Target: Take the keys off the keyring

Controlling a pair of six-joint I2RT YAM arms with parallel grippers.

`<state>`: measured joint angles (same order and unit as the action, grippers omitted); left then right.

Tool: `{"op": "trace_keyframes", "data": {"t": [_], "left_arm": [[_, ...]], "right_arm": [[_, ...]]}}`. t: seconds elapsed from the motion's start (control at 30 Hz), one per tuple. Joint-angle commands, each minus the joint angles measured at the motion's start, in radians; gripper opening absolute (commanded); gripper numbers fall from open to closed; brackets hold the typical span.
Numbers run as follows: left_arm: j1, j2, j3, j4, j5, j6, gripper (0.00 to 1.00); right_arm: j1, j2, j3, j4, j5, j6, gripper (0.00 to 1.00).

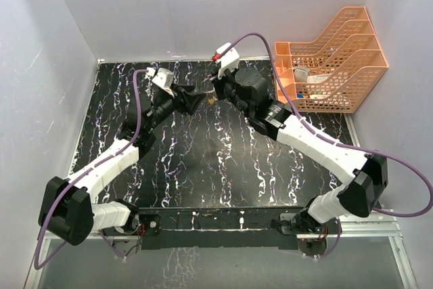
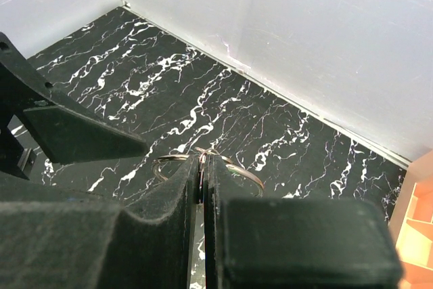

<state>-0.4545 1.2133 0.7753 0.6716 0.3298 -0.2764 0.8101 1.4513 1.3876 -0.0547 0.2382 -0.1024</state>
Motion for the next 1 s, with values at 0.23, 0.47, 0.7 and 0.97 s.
{"op": "trace_keyframes", "data": {"t": [0.23,0.47,0.7,0.97], "left_arm": [[-0.021,0.060,0.002,0.216,0.069,-0.006,0.44],[-0.027,0.074,0.017,0.158,0.065,0.025,0.00],[-0.033,0.022,0.089,-0.116,0.018,0.137,0.00],[-0.041,-0.056,0.157,-0.472,-0.237,0.354,0.00]], "right_arm": [[0.017,-0.059,-0.022,0.050,-0.017,0.042,0.00],[0.021,-0.064,-0.025,0.052,-0.012,0.043,0.00],[0.023,-0.085,-0.064,0.091,0.046,0.015,0.06],[0.023,-0.153,-0.149,0.187,0.158,-0.047,0.42]]}}
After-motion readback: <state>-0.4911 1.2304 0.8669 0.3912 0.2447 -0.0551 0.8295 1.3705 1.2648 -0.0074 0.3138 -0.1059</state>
